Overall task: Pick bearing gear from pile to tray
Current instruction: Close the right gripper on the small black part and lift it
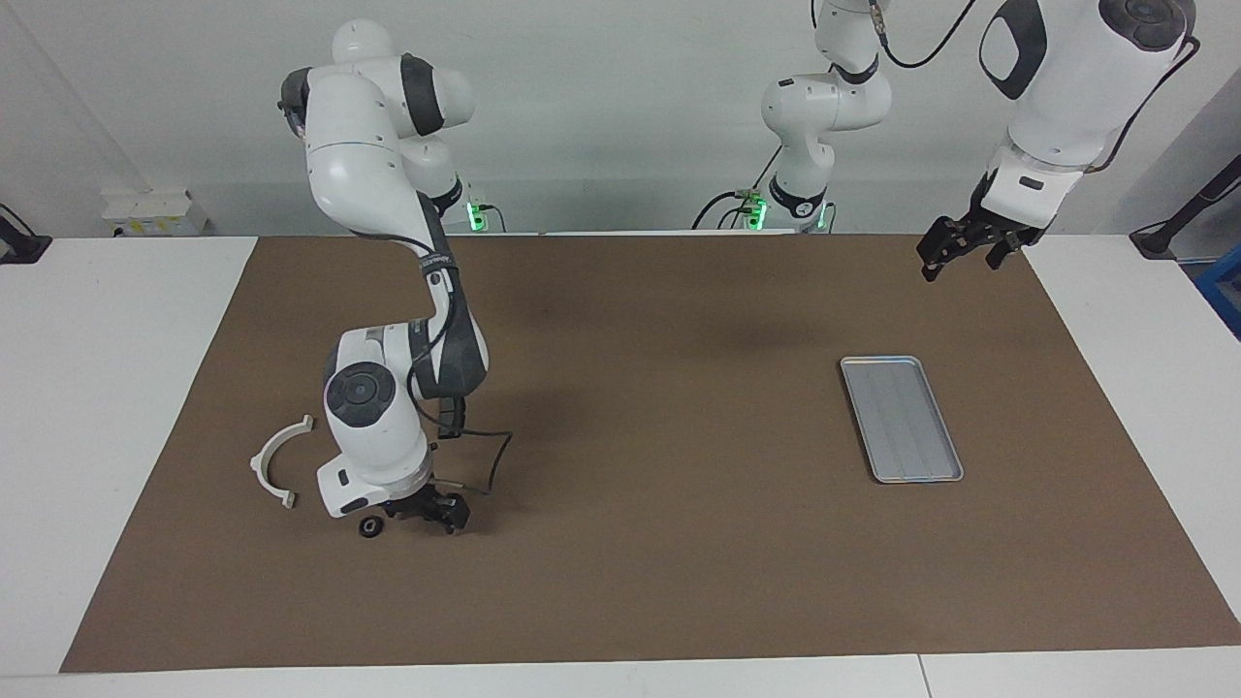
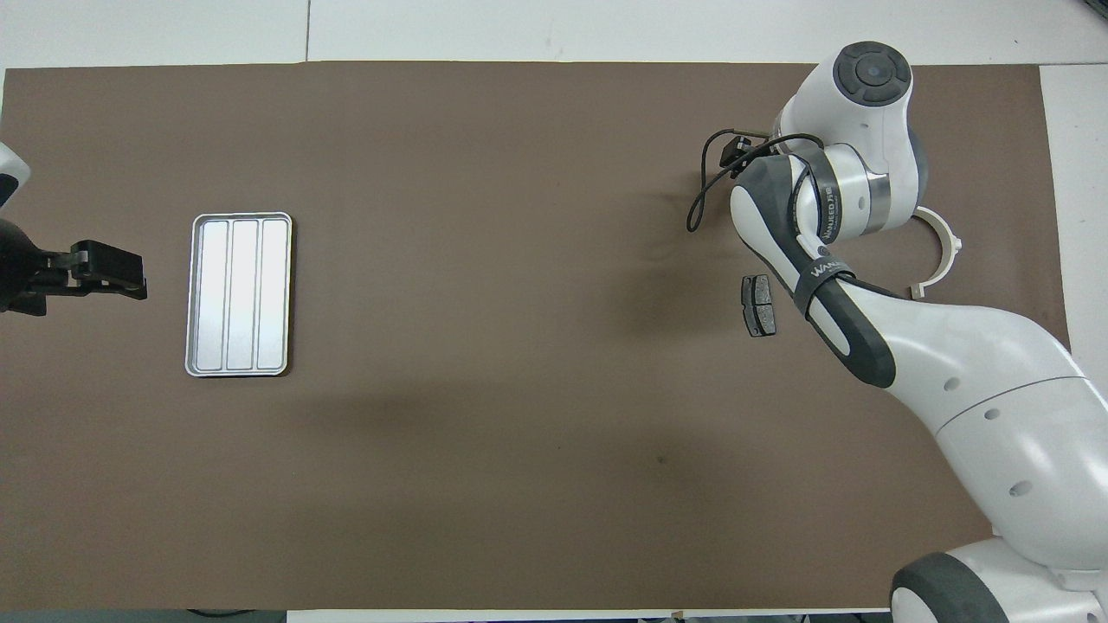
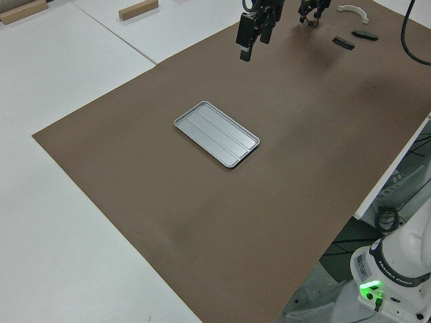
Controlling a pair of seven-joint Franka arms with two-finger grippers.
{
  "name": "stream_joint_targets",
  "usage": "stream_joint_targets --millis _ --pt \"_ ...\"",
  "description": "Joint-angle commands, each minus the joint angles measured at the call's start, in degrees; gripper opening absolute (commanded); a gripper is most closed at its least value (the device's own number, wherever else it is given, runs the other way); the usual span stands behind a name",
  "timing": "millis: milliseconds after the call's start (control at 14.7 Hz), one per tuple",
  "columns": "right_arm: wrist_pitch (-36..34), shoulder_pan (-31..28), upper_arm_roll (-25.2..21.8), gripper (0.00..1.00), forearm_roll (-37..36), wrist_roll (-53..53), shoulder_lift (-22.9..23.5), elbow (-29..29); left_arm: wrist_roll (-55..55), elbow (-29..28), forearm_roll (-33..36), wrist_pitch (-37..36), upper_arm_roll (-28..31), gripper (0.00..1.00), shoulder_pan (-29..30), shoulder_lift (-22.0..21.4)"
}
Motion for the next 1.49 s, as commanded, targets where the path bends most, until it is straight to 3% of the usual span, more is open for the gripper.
stream_joint_targets --millis 0,543,679,1019,1086,1358,1426 --pt "-0.61 -0.26 0.28 0.97 0.33 2.08 0.84 1.39 0.44 -0.23 -0.57 -0.79 0.04 1.00 0.06 -0.73" --pt "-4.05 -0.79 0.37 0.92 4.29 1.99 0.57 1.30 0.44 -0.14 -0.57 -0.79 0.04 1.00 0.06 -0.73" --pt "-3.96 -0.79 0.37 0.84 3.94 1.99 0.57 1.30 0.44 -0.23 -0.57 -0.79 0.04 1.00 0.06 -0.73" --pt "-3.34 -0.88 0.37 0.59 4.37 1.99 0.57 0.87 0.44 -0.14 -0.57 -0.79 0.04 1.00 0.06 -0.73" --pt "-3.08 -0.88 0.37 0.52 4.46 1.99 0.57 0.52 0.44 -0.23 -0.57 -0.79 0.04 1.00 0.06 -0.73" --pt "-3.25 -1.23 0.46 0.01 4.64 1.91 0.48 0.25 0.44 -0.23 -0.57 -0.79 0.04 1.00 0.06 -0.73" --pt "-3.25 -1.23 0.54 0.00 4.72 1.91 0.48 0.16 0.44 -0.23 -0.57 -0.79 0.04 1.00 0.06 -0.73"
